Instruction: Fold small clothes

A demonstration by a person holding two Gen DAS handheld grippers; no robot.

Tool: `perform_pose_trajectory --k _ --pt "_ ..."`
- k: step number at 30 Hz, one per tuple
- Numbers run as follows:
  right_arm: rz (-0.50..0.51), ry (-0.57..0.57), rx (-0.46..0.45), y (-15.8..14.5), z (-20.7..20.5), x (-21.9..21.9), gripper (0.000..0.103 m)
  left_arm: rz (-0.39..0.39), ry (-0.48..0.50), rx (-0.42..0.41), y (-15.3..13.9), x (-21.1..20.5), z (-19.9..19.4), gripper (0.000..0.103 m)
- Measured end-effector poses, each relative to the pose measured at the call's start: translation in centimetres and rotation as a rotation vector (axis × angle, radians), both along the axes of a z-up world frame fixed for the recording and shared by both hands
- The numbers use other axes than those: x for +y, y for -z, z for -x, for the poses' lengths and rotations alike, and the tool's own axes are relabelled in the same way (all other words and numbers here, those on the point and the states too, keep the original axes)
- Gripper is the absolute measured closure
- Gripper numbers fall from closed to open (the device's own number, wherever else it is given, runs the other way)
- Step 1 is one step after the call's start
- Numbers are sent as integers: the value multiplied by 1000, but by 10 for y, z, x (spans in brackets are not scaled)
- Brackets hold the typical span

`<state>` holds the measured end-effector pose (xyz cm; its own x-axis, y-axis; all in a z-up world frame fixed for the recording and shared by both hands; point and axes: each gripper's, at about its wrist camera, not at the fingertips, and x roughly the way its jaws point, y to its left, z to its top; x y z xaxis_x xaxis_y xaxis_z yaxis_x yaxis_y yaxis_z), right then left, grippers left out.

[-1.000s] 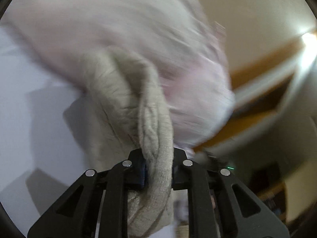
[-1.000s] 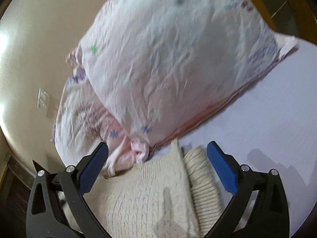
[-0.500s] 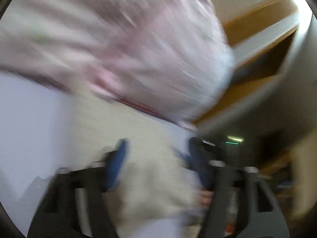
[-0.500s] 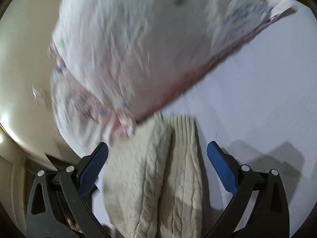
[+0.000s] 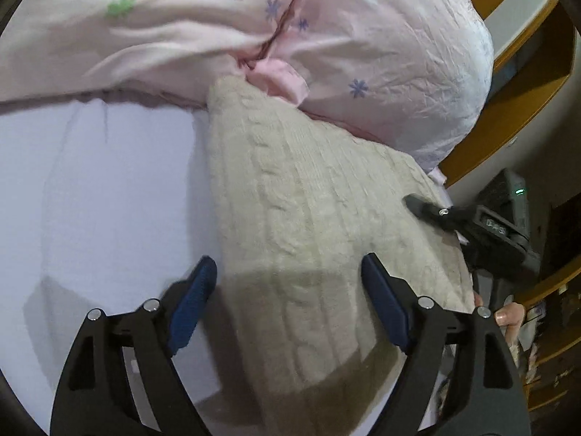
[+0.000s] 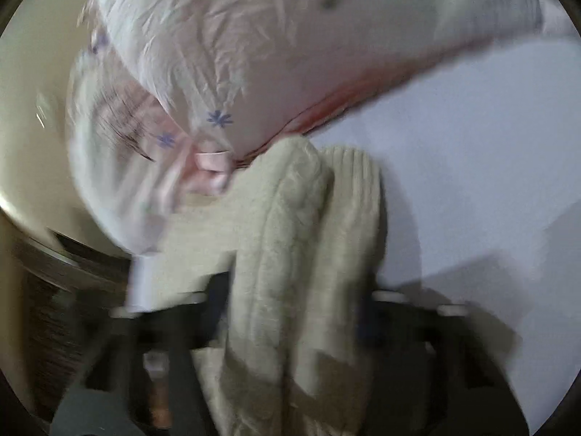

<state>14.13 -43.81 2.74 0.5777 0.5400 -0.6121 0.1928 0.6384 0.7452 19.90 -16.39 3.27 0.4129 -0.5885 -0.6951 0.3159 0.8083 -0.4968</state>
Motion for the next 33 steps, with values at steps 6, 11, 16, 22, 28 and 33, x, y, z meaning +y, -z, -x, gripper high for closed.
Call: perform_pose_trajectory --k 6,11,16,22,28,33 --pt "-189 -64 -78 0 0 28 68 80 53 5 -19 44 10 59" --pt "66 -218 -62 -11 -17 105 52 -80 -6 -110 -29 88 23 53" --pt "172 10 -150 -37 0 81 43 -121 -62 -140 -21 95 25 39" --pt "210 -146 -84 -34 -16 115 88 -118 -68 -109 -17 98 24 25" --pt "254 29 -23 -24 -49 90 93 -107 -76 -127 -19 100 35 23" --pt "497 96 -61 -46 -30 100 86 -158 -106 -174 -30 103 53 23"
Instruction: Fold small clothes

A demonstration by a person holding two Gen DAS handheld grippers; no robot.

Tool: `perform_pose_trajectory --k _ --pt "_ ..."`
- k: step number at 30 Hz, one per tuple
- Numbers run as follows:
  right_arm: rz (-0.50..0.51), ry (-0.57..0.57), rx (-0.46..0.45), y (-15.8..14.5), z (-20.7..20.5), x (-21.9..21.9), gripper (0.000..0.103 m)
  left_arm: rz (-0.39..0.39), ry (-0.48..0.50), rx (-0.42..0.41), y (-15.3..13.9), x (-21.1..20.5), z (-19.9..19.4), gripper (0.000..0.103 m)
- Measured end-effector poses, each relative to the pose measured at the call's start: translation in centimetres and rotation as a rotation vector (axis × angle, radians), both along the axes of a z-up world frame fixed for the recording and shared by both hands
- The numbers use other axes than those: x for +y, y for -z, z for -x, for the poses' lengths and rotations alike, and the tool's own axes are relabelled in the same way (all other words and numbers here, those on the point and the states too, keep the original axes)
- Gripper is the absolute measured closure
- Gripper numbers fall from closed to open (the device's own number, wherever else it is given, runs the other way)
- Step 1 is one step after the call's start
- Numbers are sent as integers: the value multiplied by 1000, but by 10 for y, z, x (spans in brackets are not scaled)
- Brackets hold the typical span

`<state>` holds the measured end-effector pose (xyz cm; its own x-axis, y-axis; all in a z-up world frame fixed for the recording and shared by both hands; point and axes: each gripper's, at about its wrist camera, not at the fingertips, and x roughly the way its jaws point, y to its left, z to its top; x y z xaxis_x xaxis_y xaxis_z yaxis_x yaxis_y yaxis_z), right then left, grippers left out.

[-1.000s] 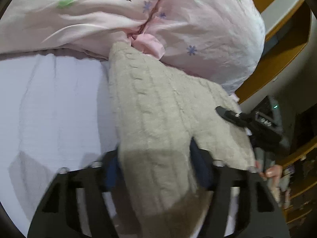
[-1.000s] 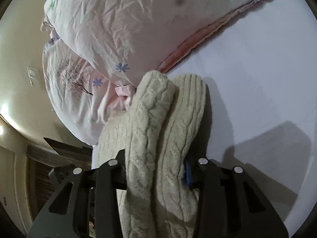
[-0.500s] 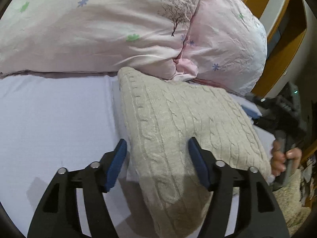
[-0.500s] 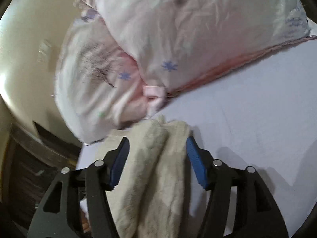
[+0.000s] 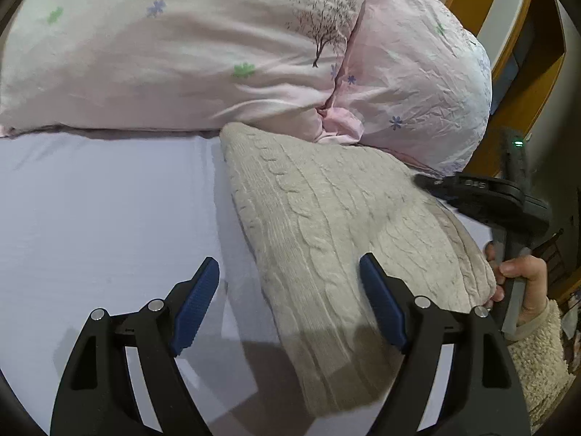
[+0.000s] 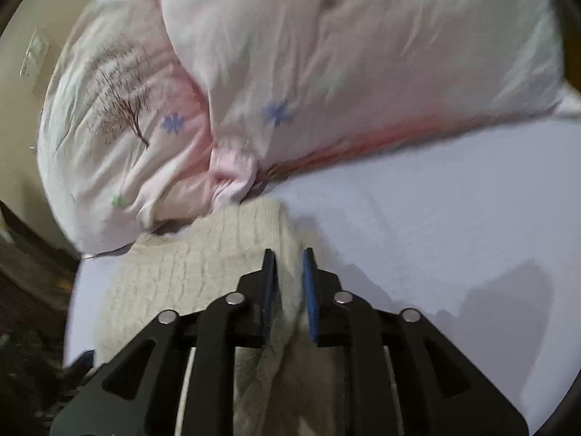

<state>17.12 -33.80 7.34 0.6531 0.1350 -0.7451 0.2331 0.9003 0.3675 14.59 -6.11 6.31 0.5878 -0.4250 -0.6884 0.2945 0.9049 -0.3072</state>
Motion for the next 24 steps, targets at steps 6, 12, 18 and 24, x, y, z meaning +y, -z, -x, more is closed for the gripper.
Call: perform_pose_trajectory --k 6,12,18,24 --pt "142 119 -145 -37 98 -25 2 -176 -112 -65 -11 6 48 1" --pt "283 13 -62 -15 164 10 2 -208 -84 6 7 -7 75 1" --pt "315 -137 59 20 163 62 2 -288 -90 43 24 -22 72 1" --pt "382 -122 138 35 151 84 2 -363 -98 47 30 -32 71 1"
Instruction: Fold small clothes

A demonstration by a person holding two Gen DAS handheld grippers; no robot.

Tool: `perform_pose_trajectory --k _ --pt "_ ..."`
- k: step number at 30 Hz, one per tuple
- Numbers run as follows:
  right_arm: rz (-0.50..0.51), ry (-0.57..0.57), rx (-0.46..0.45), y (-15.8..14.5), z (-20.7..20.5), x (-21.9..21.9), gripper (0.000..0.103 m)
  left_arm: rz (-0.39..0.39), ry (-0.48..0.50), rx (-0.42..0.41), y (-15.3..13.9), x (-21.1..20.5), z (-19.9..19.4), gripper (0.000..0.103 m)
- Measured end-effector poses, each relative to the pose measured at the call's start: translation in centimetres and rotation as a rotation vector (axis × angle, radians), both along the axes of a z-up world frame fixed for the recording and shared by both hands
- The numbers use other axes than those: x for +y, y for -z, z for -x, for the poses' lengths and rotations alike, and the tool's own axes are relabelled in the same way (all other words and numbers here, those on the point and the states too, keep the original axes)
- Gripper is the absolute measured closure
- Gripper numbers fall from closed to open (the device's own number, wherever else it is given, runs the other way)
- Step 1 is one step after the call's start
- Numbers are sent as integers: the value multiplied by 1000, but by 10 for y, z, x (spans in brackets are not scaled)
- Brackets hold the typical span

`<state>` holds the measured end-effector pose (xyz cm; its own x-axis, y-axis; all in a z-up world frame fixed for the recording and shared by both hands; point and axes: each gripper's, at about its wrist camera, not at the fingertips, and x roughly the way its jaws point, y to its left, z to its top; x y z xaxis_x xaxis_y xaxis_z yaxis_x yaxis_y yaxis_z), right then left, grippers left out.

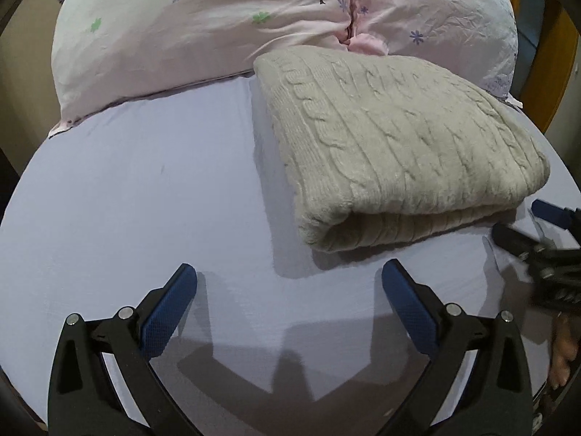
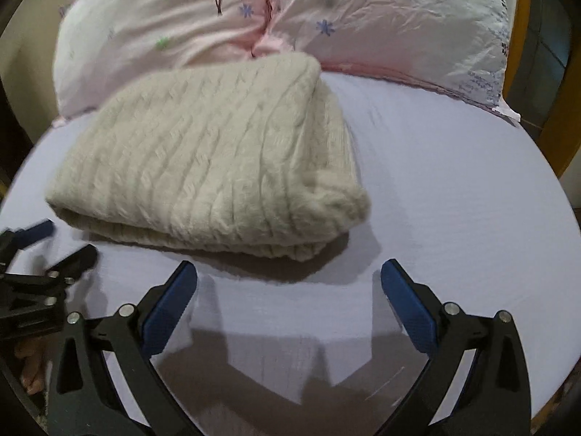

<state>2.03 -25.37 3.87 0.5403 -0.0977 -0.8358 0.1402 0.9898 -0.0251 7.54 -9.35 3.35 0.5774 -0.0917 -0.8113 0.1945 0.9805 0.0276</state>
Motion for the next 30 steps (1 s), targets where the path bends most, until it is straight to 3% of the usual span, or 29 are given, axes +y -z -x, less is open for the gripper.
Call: perform_pose_trajectory --k 30 --pt "-1 -11 -2 2 3 3 2 1 -3 -2 0 -2 -1 1"
